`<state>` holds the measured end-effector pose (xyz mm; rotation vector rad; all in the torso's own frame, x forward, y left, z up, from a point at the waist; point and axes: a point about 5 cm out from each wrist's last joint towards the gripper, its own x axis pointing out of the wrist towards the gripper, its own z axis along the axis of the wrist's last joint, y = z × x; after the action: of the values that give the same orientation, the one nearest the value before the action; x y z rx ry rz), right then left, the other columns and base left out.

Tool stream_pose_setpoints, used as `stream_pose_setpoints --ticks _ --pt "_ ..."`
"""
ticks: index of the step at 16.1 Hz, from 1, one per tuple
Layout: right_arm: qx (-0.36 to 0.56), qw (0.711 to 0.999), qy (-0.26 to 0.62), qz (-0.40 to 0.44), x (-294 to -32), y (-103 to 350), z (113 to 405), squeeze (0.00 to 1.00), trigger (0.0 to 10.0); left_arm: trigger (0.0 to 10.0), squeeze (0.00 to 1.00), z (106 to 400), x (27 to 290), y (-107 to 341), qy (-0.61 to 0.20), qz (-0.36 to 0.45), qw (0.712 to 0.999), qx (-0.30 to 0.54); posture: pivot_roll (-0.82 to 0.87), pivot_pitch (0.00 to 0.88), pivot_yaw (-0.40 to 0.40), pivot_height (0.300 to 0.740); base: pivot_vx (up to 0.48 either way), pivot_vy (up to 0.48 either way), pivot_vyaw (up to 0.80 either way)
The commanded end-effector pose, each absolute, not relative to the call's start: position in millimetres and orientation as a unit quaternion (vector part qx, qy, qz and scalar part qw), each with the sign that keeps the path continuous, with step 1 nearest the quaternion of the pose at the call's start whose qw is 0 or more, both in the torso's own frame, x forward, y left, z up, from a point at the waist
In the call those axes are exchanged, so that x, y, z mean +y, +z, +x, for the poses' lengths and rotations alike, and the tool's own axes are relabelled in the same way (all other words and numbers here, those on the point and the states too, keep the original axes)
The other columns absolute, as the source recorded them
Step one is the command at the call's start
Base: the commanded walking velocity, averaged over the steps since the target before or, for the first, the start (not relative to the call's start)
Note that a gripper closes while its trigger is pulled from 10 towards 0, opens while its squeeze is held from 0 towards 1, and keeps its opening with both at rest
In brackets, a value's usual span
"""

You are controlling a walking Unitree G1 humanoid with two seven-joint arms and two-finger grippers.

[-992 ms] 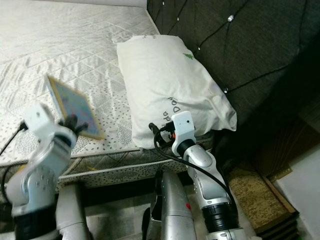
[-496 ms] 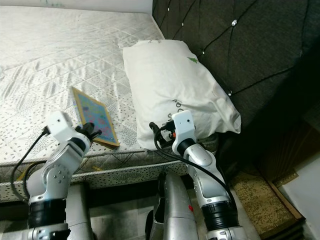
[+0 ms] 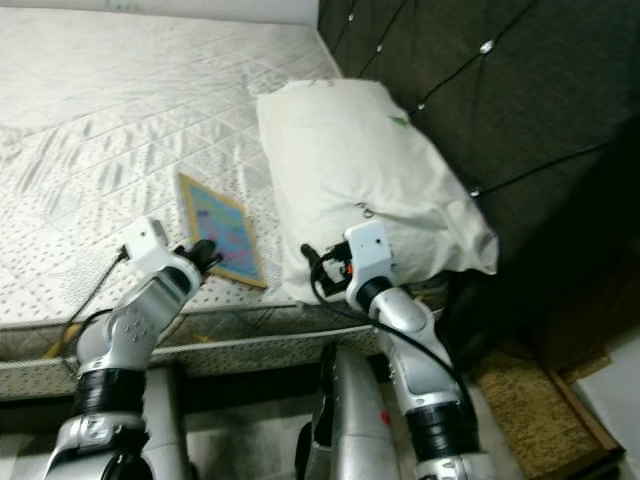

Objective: Clean up the room

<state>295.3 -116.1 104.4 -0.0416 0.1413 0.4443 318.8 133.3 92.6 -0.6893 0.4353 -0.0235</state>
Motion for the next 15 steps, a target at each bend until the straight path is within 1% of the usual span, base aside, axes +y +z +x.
stream_pose_setpoints --ticks 1,3,4,8,15 --pt "0.066 0.974 0.214 -0.025 -120 107 297 0.0 10.0 10.0 0.0 323 115 93 -0.057 -0.357 0.905 0.223 -0.09 0.0 -0.144 0.513 0.0 0.0 0.0" --pt "0.066 0.974 0.214 -0.026 -120 107 297 0.0 10.0 10.0 0.0 325 106 93 -0.081 -0.367 0.898 0.23 -0.09 0.0 -0.144 0.513 0.0 0.0 0.0" --pt "0.066 0.974 0.213 -0.028 -121 107 298 0.0 10.0 10.0 0.0 327 98 90 -0.103 -0.367 0.892 0.242 -0.1 0.0 -0.147 0.513 0.0 0.0 0.0" --pt "0.066 0.974 0.213 -0.031 -122 107 298 0.0 10.0 10.0 0.0 328 91 81 -0.134 -0.381 0.874 0.269 -0.1 0.0 -0.15 0.513 0.0 0.0 0.0" --pt "0.066 0.974 0.213 -0.031 -122 107 298 0.0 10.0 10.0 0.0 328 93 78 -0.13 -0.38 0.874 0.273 -0.1 0.0 -0.15 0.513 0.0 0.0 0.0"
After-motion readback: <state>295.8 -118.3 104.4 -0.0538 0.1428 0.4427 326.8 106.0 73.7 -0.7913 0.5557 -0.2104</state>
